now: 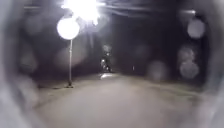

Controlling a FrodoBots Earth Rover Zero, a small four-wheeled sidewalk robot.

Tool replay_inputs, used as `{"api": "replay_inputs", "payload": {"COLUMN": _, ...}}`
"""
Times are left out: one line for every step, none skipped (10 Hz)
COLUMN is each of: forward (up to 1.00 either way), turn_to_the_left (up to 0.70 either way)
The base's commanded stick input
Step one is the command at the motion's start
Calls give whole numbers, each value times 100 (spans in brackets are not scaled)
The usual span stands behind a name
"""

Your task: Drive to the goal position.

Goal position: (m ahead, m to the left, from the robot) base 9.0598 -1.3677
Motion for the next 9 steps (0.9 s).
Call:
{"api": "replay_inputs", "payload": {"forward": 100, "turn_to_the_left": 3}}
{"api": "replay_inputs", "payload": {"forward": 100, "turn_to_the_left": 4}}
{"api": "replay_inputs", "payload": {"forward": 100, "turn_to_the_left": 3}}
{"api": "replay_inputs", "payload": {"forward": 100, "turn_to_the_left": 4}}
{"api": "replay_inputs", "payload": {"forward": 100, "turn_to_the_left": 4}}
{"api": "replay_inputs", "payload": {"forward": 100, "turn_to_the_left": 4}}
{"api": "replay_inputs", "payload": {"forward": 100, "turn_to_the_left": 5}}
{"api": "replay_inputs", "payload": {"forward": 100, "turn_to_the_left": 7}}
{"api": "replay_inputs", "payload": {"forward": 100, "turn_to_the_left": 13}}
